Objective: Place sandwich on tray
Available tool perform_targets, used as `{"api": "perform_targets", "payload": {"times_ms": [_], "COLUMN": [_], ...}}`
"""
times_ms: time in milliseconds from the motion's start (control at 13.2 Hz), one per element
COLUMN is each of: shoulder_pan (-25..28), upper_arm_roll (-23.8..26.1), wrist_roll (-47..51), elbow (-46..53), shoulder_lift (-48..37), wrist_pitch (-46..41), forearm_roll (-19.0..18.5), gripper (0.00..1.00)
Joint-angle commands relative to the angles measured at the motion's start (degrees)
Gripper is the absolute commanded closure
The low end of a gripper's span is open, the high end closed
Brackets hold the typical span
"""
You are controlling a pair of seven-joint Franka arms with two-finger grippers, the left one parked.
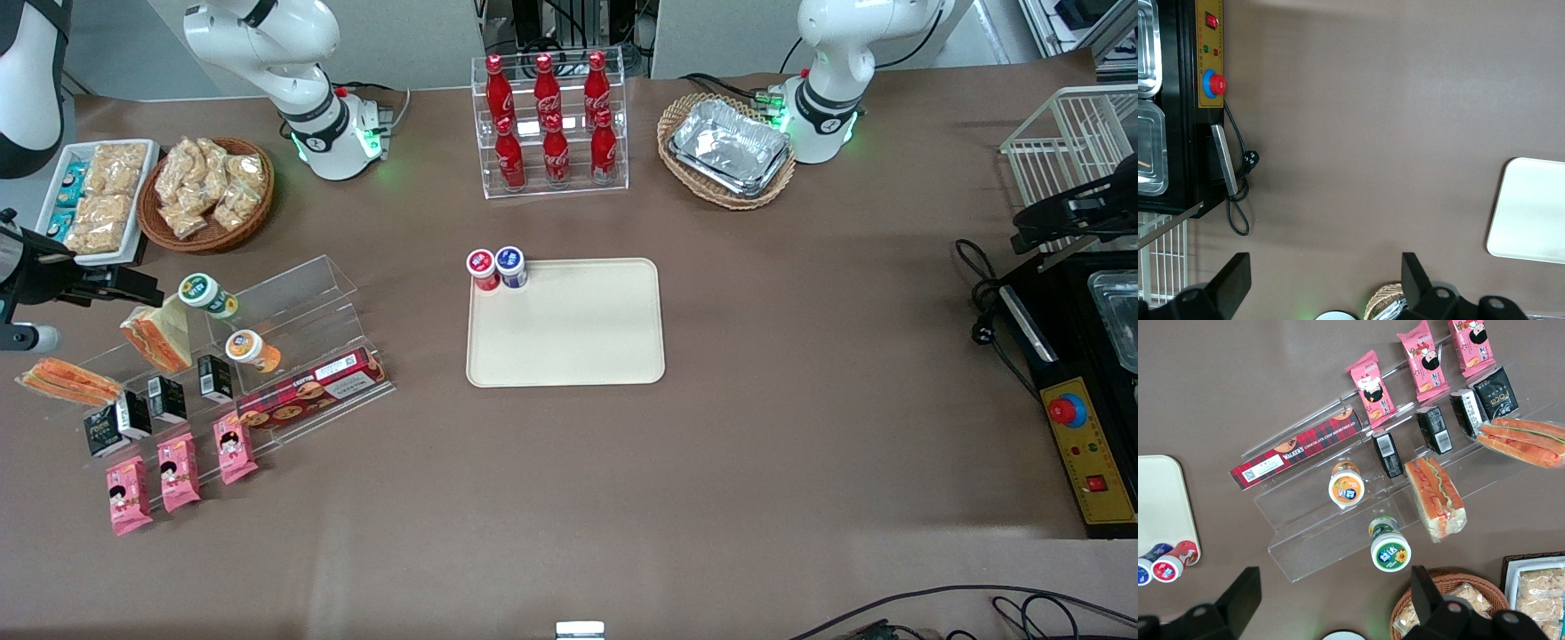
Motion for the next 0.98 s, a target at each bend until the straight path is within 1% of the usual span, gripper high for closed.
{"api": "perform_targets", "payload": {"times_ms": [0,302,907], "shoulder_pan": [-0.25,-0.25,-0.34], "upper_arm_roll": [0.06,0.06,-0.03], "wrist_roll": [0.08,-0.71,1.66], "elbow": [-0.02,-0.02,-0.90], "shoulder_lift": [-0.38,-0.38,-0.47], "wrist_pitch": [0.46,0.37,0.46], "forearm_roll": [0.11,-0.15,-0.33], "gripper": [0.00,0.00,0.00]}}
